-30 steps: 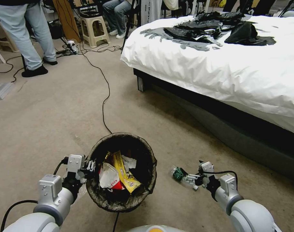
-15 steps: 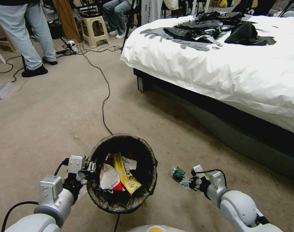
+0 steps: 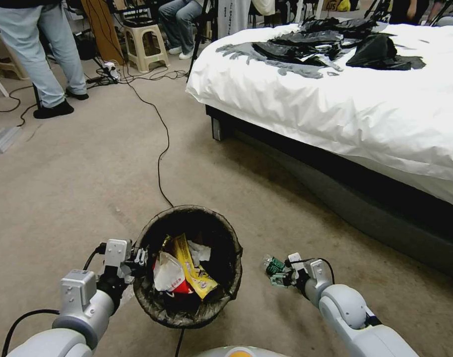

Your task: Pick up the trash bin, then pick up the garbage from the floor and place it into the trash bin.

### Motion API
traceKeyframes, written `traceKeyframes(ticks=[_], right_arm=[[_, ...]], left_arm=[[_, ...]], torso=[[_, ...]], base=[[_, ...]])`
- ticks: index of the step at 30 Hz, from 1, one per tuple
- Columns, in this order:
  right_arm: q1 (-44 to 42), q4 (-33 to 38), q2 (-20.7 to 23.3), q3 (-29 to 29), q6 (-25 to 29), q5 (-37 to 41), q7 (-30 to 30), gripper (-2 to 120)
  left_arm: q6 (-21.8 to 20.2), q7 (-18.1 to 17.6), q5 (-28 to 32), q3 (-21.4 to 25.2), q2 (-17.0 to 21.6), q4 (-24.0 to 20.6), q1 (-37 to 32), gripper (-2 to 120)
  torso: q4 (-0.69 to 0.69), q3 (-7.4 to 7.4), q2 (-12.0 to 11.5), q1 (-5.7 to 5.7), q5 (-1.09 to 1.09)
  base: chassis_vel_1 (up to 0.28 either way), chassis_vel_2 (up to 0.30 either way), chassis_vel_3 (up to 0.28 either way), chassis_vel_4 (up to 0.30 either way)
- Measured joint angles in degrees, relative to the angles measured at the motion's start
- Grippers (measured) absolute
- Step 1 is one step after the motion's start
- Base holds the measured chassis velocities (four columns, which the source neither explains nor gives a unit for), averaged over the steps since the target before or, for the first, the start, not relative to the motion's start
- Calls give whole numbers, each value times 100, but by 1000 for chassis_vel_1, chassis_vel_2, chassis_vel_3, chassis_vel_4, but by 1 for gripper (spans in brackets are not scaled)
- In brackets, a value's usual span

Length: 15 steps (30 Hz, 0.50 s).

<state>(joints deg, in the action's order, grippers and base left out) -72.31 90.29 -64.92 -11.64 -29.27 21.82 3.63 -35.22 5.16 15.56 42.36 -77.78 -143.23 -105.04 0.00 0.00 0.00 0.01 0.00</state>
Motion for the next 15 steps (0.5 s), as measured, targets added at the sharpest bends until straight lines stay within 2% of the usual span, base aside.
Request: traceKeyframes(ticks=[10,15], right_arm=[[268,-618,-189,134,75,-128,11,99],[341,-833,-276,173,171,-167,10,87]], left_arm=[[0,10,-8,-6,-4,0,-28,1],[0,15,-21,-12,-5,0,-41,1]], torso=[[0,0,0,0,1],[0,0,0,0,1]], base=[[0,0,0,0],[0,0,0,0]])
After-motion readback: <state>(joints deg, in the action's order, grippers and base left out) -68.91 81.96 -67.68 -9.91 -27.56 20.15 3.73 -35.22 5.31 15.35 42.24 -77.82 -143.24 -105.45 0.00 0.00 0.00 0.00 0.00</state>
